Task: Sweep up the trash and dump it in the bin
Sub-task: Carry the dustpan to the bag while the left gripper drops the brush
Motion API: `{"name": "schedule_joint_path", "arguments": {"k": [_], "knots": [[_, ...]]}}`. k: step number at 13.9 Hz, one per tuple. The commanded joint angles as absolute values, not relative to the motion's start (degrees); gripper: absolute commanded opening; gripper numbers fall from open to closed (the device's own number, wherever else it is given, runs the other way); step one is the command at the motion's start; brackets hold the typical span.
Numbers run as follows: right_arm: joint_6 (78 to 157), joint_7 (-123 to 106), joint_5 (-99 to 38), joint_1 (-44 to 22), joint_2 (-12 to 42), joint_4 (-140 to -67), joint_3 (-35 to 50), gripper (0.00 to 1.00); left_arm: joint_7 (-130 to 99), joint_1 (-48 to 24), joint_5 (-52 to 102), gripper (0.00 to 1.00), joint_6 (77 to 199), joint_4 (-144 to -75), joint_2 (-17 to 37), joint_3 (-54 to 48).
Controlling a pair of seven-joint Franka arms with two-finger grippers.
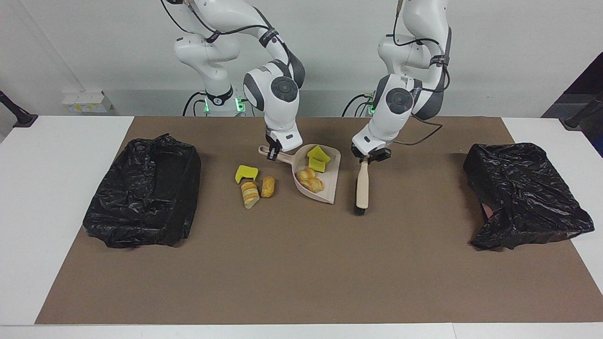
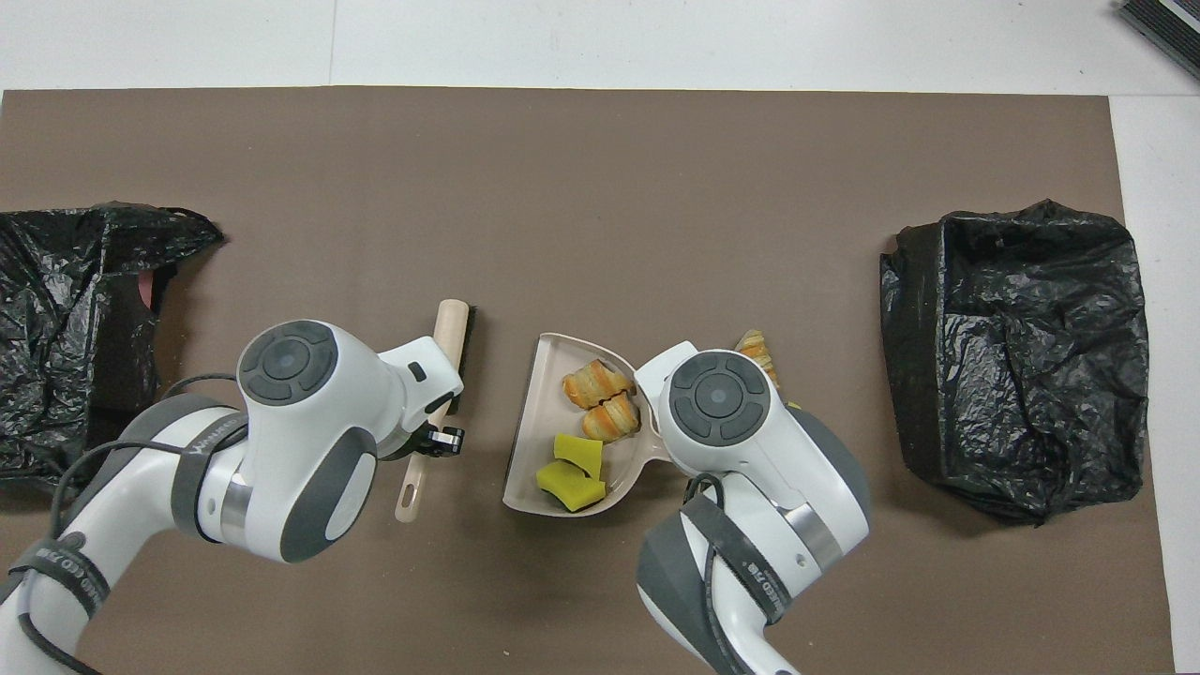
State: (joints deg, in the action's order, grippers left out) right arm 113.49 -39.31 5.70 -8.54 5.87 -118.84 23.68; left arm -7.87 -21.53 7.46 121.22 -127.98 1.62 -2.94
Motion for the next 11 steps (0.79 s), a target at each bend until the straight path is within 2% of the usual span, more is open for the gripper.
{"name": "schedule_joint_path", "arguments": {"k": [1, 4, 8, 11], "knots": [[110.93, -43.22, 5.19, -7.56, -0.51, -118.92, 19.19, 0.00, -12.28, -19.95, 6.42, 0.00, 120.41, -129.46, -0.43, -3.34], [105.92, -53.66, 0.71, -7.56, -4.56, -116.37, 9.27, 0.00, -21.76, -21.44, 5.89, 0.00, 120.15, -130.42, -2.37, -3.95], [97.93, -68.17, 0.70, -7.56, -5.98, -111.36, -6.82, 0.00, -32.31, -30.91, 5.98, 0.00, 121.55, -135.70, -6.76, -4.22], [99.39, -76.18, 3.32, -7.47, -5.80, -111.36, -15.80, 0.00, -40.32, -36.37, 6.50, 0.00, 121.73, -137.63, -8.61, -4.31]]}}
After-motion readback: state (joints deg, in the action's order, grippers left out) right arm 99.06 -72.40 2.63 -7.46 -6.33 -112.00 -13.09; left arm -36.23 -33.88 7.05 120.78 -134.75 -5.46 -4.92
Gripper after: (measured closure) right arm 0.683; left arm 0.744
